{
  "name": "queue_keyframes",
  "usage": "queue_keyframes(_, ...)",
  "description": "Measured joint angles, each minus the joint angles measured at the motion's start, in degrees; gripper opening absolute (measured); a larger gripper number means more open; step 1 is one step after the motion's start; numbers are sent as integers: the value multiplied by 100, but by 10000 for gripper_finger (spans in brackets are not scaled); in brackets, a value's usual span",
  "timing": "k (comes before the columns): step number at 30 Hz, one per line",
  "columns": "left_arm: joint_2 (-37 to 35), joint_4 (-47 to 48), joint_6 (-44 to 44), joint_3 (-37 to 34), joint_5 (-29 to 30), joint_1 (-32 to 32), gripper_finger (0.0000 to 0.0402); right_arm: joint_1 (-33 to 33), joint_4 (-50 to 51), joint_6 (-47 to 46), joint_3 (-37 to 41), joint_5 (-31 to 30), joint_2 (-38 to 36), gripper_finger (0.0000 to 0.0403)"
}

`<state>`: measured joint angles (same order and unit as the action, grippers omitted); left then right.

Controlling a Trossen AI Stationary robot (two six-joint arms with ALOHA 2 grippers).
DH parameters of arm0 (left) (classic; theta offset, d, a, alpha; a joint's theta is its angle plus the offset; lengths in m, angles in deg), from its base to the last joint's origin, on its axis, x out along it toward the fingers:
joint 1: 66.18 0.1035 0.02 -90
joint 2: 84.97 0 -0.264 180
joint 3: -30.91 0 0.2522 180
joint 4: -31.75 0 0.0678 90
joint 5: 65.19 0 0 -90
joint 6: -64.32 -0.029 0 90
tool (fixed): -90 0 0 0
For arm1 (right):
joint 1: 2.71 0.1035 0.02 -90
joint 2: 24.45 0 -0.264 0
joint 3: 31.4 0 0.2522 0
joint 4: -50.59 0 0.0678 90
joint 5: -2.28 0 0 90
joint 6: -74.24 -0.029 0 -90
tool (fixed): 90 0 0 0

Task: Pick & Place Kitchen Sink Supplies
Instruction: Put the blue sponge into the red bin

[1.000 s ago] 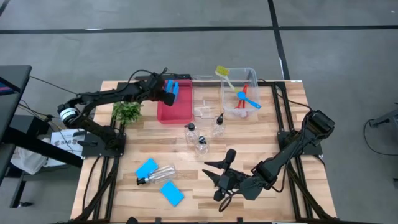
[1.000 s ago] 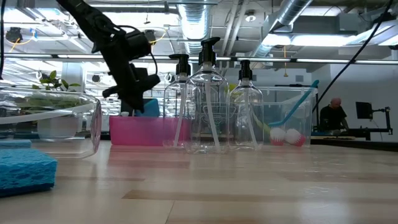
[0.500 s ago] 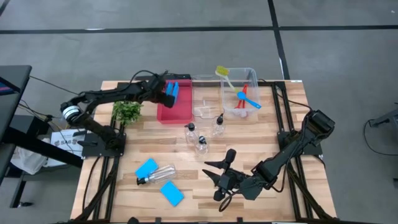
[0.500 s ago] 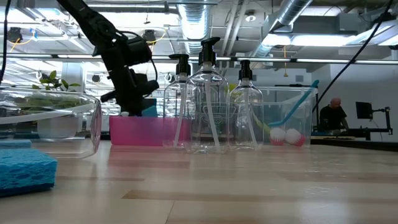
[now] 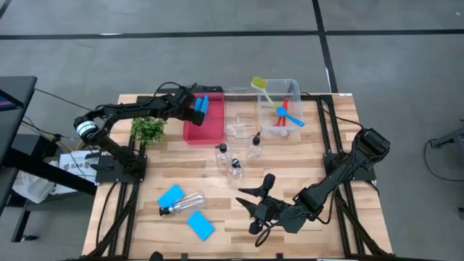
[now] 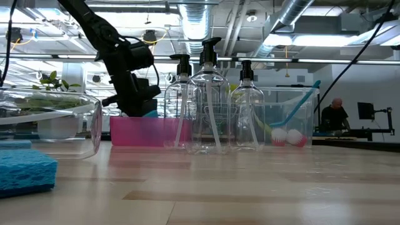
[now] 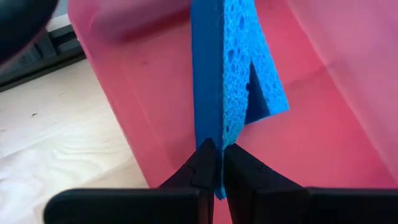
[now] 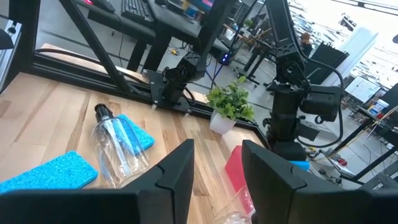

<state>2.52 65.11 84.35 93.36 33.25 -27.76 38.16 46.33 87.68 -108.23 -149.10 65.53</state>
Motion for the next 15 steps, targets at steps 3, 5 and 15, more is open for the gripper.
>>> queue_keyframes(3,0,-13,0,0,4,0,21,0,0,-1,0,0,0,128)
queue_keyframes(5,0,-19,0,0,2,0,21,0,0,0,0,0,0,128)
queue_keyframes(15,0,-61,-26,0,4,0,43,0,0,-1,0,1,0,128)
